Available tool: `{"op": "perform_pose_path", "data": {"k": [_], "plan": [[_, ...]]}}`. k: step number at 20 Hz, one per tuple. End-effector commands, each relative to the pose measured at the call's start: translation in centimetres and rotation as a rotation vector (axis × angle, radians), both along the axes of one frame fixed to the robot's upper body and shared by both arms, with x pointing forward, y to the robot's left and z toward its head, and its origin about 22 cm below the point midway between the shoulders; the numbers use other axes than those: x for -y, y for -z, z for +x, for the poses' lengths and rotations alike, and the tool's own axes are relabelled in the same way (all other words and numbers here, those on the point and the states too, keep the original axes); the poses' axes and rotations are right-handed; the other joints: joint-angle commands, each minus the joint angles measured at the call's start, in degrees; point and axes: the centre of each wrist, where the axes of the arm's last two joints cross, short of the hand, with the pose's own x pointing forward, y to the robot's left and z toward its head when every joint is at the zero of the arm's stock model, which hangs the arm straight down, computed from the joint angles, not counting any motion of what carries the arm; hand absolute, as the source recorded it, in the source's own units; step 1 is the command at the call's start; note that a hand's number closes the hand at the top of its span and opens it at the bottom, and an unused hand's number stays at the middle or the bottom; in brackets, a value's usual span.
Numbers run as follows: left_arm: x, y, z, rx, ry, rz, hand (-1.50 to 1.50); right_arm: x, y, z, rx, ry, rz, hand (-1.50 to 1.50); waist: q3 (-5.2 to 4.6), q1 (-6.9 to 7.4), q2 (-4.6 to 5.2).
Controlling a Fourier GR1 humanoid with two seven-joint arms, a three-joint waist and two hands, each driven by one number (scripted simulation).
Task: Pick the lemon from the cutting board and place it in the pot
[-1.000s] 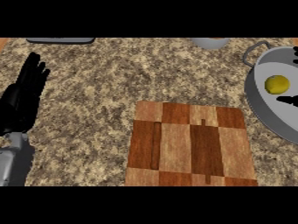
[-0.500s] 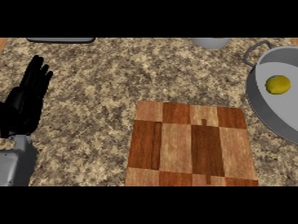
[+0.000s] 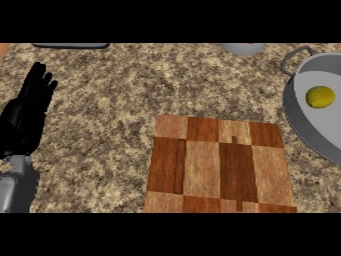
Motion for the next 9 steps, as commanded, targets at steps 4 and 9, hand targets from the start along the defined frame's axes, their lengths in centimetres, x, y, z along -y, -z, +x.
{"op": "perform_pose_path", "data": {"k": [4,9], "plan": [[0.8,-0.6,-0.2,-0.003,0.011,0.000,0.00,1.3,-0.5,-1.5,0.040,-0.101,0.025,-1.50,0.10,0.51,0.05],[1.0,0.3,0.0,0.013,0.012,-0.020,0.00,2.2,-0.6,-2.9,0.037,-0.092,0.025,-1.50,0.23,0.27,0.42]]}}
